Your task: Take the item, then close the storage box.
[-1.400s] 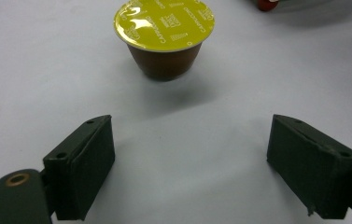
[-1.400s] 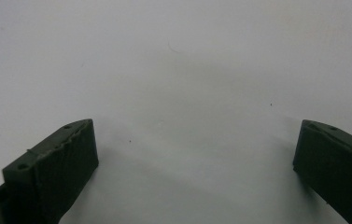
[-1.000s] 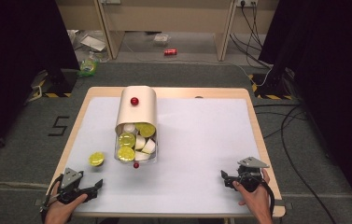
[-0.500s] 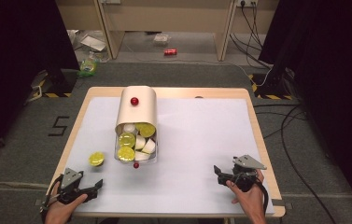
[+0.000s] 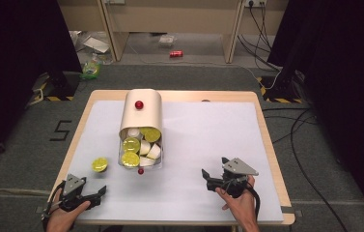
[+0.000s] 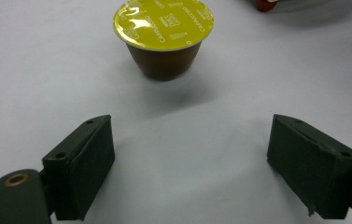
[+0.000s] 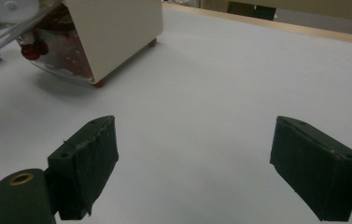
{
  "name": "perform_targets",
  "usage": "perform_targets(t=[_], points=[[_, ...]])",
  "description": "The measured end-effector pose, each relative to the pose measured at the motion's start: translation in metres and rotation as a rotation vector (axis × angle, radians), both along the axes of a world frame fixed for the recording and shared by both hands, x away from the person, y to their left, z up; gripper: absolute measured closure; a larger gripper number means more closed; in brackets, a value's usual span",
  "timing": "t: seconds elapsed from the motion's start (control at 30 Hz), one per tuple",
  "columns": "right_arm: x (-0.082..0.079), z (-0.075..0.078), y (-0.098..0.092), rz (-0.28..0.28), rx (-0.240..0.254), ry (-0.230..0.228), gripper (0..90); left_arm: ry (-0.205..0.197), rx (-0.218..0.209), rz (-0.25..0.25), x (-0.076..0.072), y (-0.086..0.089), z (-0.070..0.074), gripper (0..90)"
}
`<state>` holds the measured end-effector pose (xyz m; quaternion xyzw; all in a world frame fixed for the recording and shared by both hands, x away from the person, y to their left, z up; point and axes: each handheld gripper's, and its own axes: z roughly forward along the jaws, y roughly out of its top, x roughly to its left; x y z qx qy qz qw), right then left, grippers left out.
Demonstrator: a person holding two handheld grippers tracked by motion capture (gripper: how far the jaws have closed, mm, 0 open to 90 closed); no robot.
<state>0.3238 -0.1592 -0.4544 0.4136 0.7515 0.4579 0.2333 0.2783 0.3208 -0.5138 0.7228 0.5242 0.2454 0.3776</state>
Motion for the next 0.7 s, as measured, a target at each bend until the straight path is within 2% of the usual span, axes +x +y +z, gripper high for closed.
perform_targets(t=[0.1,0.13,0.47,0.6,0.7], points=[[0.000,0.001,0.006,0.013,-0.006,-0.005,15.4,0.000,0.000,0.000,0.000,0.000,0.000,14.0],[0.001,0.003,0.014,0.027,0.000,-0.009,15.4,0.000,0.000,0.000,0.000,0.000,0.000,14.0],[0.005,0.015,0.048,0.096,0.007,-0.052,15.3,0.000,0.000,-0.001,0.000,0.000,0.000,14.0],[0.005,0.017,0.054,0.119,0.006,-0.058,15.3,0.000,0.000,-0.001,0.000,0.000,0.000,14.0],[0.006,0.022,0.061,0.134,0.019,-0.080,15.2,0.001,0.000,-0.001,0.000,0.000,0.000,14.0]])
